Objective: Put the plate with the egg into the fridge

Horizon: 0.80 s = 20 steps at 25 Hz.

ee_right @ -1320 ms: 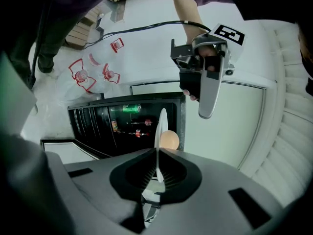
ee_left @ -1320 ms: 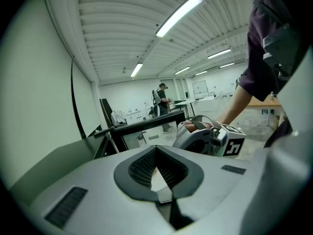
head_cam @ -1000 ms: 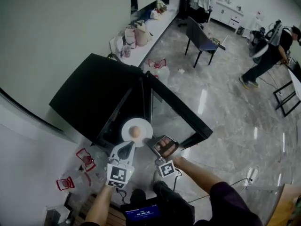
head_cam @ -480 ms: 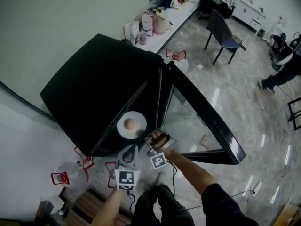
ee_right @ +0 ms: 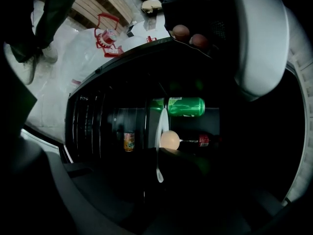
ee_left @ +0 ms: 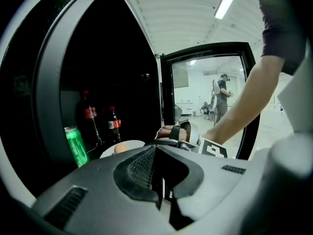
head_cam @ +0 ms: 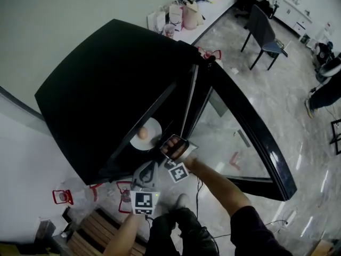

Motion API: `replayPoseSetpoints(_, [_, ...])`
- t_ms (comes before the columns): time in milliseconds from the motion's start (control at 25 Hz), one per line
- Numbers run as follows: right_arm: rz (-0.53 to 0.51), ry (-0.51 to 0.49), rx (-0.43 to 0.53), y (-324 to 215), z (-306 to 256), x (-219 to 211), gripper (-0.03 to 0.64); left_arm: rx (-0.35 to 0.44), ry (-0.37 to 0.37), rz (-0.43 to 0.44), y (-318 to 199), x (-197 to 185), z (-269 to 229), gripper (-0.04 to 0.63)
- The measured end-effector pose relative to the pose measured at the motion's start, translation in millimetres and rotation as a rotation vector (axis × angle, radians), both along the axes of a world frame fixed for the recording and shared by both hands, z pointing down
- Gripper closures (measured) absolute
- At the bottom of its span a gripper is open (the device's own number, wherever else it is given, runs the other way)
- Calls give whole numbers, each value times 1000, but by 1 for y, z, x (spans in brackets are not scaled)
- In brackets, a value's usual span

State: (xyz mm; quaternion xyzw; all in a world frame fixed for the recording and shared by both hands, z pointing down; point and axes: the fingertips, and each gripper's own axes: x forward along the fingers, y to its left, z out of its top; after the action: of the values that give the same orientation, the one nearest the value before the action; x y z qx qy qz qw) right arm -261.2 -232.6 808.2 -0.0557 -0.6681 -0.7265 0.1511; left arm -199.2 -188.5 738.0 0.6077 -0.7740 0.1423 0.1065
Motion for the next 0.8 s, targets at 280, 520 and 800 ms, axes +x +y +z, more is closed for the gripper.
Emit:
replayPoseSetpoints(280, [11, 61, -137, -4, -1, -8, 594, -11, 15, -35, 0, -4, 9, 586])
replayPoseSetpoints(520, [43, 345, -347, 7, 31, 14, 530, -10, 56, -71, -1, -7, 16, 586])
replayPoseSetpoints(800, [92, 405, -390, 1, 27, 14, 509, -37, 78, -69, 5, 0, 19, 586])
